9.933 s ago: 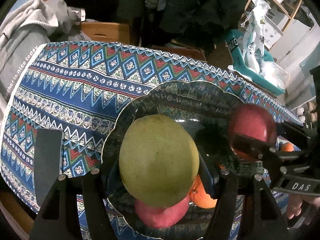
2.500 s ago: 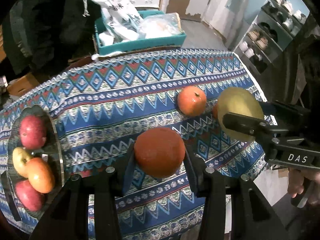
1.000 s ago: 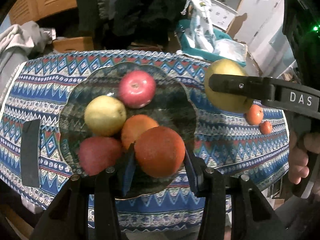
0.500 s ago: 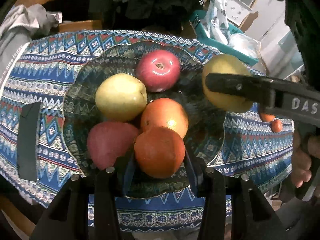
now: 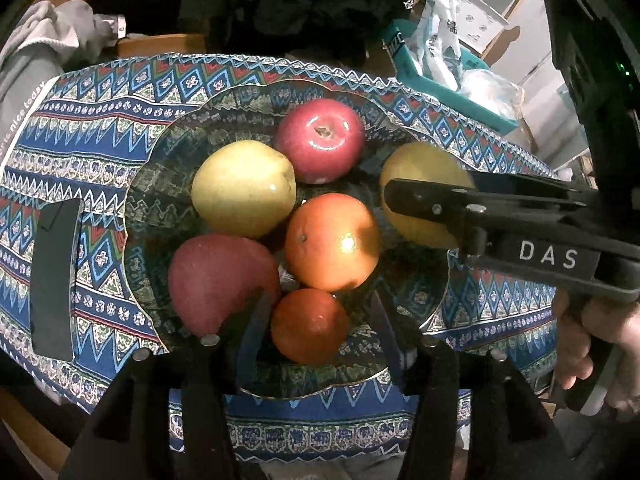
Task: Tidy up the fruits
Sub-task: 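Lower the orange into the bowl and open the left tool while the right tool releases the pear there, then withdraw both open tools from the bowl toward the two remaining oranges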
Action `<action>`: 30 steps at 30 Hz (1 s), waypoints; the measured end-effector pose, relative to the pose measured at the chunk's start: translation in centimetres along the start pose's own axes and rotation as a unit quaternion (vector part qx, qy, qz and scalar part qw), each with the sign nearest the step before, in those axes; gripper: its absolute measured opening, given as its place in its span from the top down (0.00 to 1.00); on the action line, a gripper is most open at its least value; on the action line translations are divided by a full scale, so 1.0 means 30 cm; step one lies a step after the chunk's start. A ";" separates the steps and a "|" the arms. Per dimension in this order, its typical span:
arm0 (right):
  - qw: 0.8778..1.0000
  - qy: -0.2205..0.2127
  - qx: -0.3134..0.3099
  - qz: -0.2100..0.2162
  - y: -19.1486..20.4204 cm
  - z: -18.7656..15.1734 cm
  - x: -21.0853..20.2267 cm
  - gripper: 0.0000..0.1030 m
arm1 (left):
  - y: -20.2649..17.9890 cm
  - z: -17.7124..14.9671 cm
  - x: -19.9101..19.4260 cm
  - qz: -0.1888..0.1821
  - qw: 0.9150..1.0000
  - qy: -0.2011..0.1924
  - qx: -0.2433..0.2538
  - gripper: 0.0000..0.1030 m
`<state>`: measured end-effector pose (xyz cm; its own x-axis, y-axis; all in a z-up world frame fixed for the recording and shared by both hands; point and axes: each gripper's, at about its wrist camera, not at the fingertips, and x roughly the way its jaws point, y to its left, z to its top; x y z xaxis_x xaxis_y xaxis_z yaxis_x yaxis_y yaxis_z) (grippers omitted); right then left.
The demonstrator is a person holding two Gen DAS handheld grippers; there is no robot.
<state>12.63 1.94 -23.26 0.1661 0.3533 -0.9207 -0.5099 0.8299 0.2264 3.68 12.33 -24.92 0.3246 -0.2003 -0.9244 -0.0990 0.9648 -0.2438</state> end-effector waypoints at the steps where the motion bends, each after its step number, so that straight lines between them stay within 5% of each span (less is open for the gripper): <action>1: 1.000 0.000 0.005 0.004 -0.006 0.002 0.000 0.36 | 0.003 0.002 -0.003 0.000 1.000 -0.001 -0.003 0.43; 12: 0.999 -0.044 0.013 0.024 0.000 0.042 -0.122 0.37 | 0.015 0.022 -0.072 0.000 0.999 -0.026 -0.018 0.39; 30: 0.990 -0.113 -0.010 -0.077 -0.024 -0.014 -0.372 0.35 | -0.111 0.057 -0.225 0.038 0.995 -0.088 0.020 0.33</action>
<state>10.78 -2.78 -13.29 0.4277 0.3128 -0.8481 -0.4803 0.8734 0.0800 3.41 10.77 -17.36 0.4778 -0.0967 -0.8731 -0.0940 0.9826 -0.1602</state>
